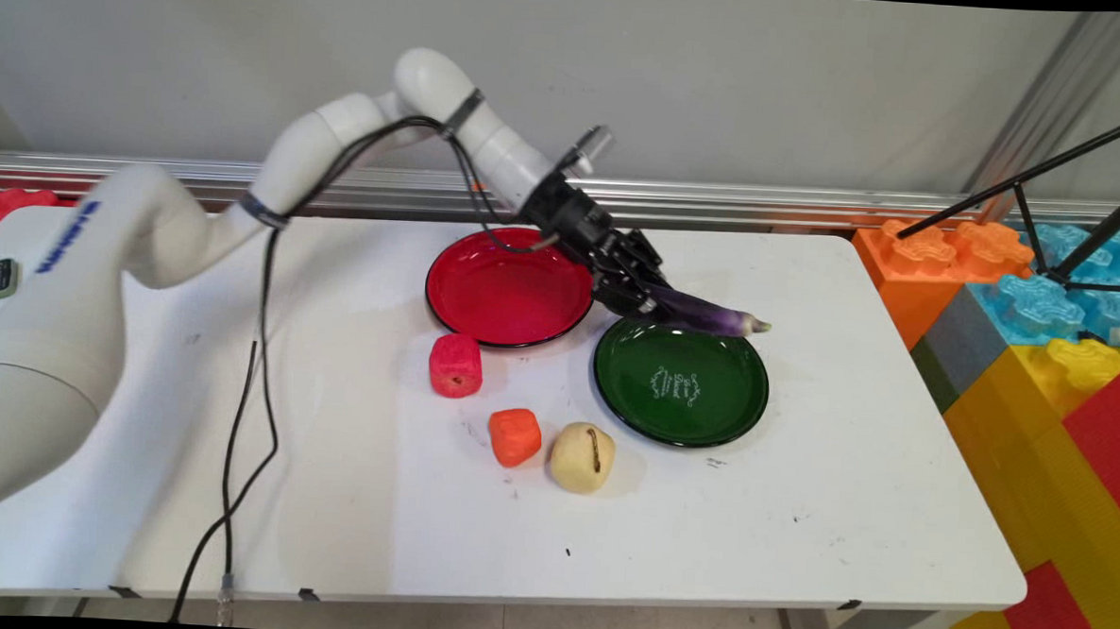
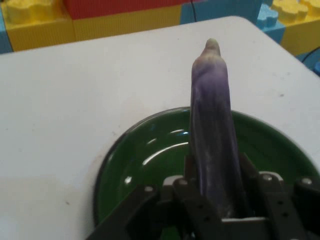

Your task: Place the picked object on the table

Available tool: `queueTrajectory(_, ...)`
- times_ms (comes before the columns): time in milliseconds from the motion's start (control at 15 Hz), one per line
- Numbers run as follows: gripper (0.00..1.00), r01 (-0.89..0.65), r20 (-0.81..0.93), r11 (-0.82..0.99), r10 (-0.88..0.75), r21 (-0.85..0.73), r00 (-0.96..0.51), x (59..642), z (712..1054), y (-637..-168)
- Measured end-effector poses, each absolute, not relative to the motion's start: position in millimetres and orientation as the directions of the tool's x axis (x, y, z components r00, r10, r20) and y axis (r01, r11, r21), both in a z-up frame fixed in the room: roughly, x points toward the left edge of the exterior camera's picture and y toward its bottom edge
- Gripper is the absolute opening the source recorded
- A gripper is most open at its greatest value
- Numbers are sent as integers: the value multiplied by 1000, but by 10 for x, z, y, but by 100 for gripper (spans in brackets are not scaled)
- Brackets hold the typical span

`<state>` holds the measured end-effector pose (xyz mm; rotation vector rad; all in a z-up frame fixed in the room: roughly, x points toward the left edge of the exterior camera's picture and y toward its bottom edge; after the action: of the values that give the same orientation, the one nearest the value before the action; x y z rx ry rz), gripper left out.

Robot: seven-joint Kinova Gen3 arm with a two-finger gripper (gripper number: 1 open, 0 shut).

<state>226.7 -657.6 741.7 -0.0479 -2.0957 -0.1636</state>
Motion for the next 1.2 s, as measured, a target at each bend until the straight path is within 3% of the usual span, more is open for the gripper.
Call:
queueTrajectory(533,0,86,837,969,-153,232,-525,3027,7806,-5726)
queueTrajectory(1200,0,135,814,954,-148,267,-562,4038,7883,-5091)
